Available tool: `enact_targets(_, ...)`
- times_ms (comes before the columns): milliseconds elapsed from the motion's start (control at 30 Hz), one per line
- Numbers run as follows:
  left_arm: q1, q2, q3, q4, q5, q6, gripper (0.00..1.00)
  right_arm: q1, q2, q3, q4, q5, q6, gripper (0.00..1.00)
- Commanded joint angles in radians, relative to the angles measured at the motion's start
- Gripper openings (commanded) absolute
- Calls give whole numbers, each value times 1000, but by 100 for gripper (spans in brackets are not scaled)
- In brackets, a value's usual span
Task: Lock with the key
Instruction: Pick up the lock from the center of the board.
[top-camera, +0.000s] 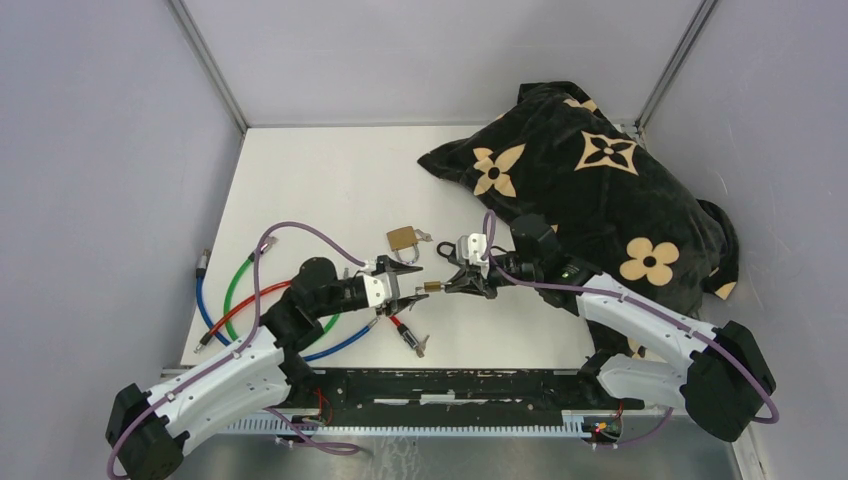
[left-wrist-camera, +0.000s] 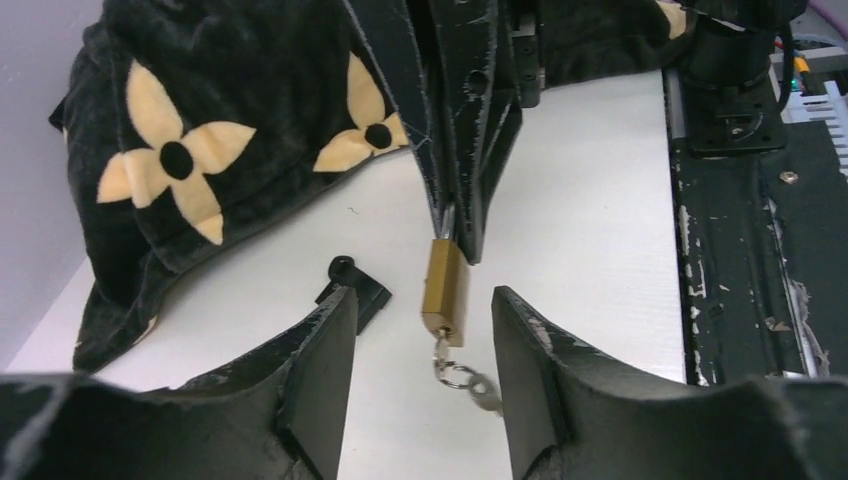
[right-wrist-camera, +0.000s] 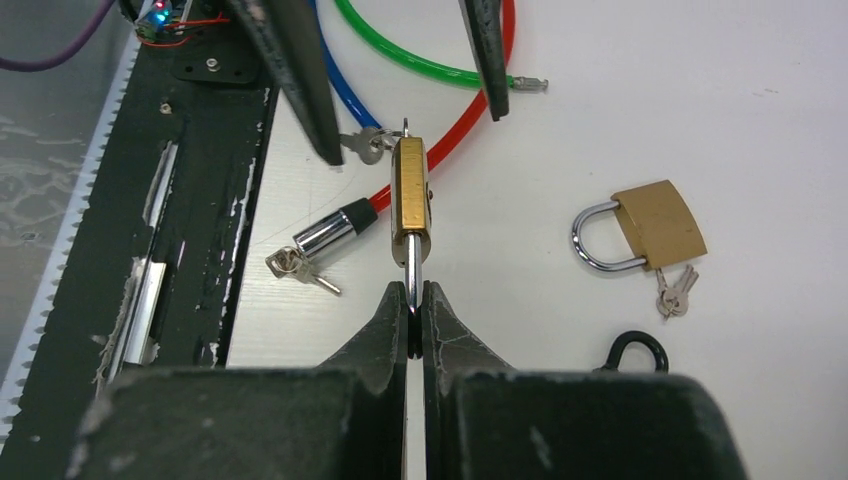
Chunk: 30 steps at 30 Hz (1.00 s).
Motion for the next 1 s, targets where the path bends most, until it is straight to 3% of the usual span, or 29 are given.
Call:
enact_targets(0, 18, 7, -15, 102, -1, -86, 56, 10, -27, 53, 37, -77, -15, 0)
enact_targets(333, 16, 38, -37, 104, 99, -166, 53, 18, -52, 51, 72, -103, 17, 0)
enact_targets(633, 16, 38, -35, 150, 137, -213, 28, 30, -36, 53, 90, -108, 28, 0)
enact_targets(733, 17, 37, -39, 171, 137, -233, 4, 31, -31, 56, 87, -104, 28, 0)
enact_targets(833, 16, 37, -39, 187, 133, -259, 2, 31, -29, 56, 87, -112, 28, 0)
enact_targets(867, 18, 35, -38, 189, 135, -270, 2, 31, -27, 56, 88, -116, 28, 3)
enact_targets(967, 18, 24, -34, 189, 140, -296, 2, 17, -29, 62, 39, -134, 1, 29)
